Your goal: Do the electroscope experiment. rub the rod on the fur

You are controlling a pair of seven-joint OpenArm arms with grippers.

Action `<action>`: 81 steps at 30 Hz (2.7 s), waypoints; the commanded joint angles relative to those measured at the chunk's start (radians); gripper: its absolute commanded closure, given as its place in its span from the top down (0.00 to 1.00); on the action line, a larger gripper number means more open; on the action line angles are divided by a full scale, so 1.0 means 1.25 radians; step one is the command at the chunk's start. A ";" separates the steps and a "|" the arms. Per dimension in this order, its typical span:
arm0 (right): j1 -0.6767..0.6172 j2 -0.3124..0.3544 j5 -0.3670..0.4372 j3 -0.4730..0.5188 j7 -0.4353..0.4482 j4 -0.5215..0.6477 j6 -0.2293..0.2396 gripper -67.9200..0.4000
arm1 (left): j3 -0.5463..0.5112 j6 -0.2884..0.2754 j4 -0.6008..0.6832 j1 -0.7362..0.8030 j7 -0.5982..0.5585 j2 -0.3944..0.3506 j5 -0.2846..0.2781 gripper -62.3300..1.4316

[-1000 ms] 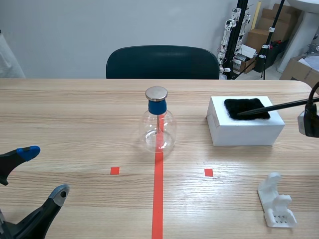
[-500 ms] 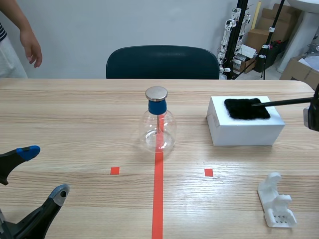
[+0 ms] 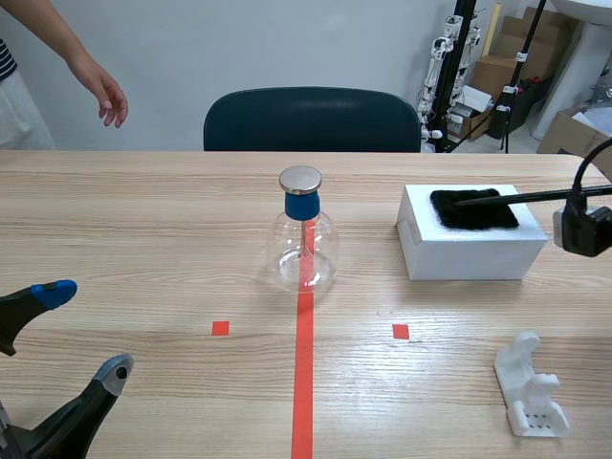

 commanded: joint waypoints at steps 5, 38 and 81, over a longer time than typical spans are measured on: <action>0.009 0.030 -0.001 0.007 -0.007 0.005 -0.006 0.04 | -0.002 -0.001 0.006 0.000 -0.012 -0.005 -0.008 1.00; 0.049 0.195 -0.001 -0.108 0.066 0.019 -0.030 0.04 | -0.002 -0.001 0.006 0.000 -0.012 -0.005 -0.008 1.00; 0.063 0.209 -0.001 -0.172 0.039 0.042 0.020 0.04 | -0.002 -0.001 0.006 0.000 -0.012 -0.005 -0.008 1.00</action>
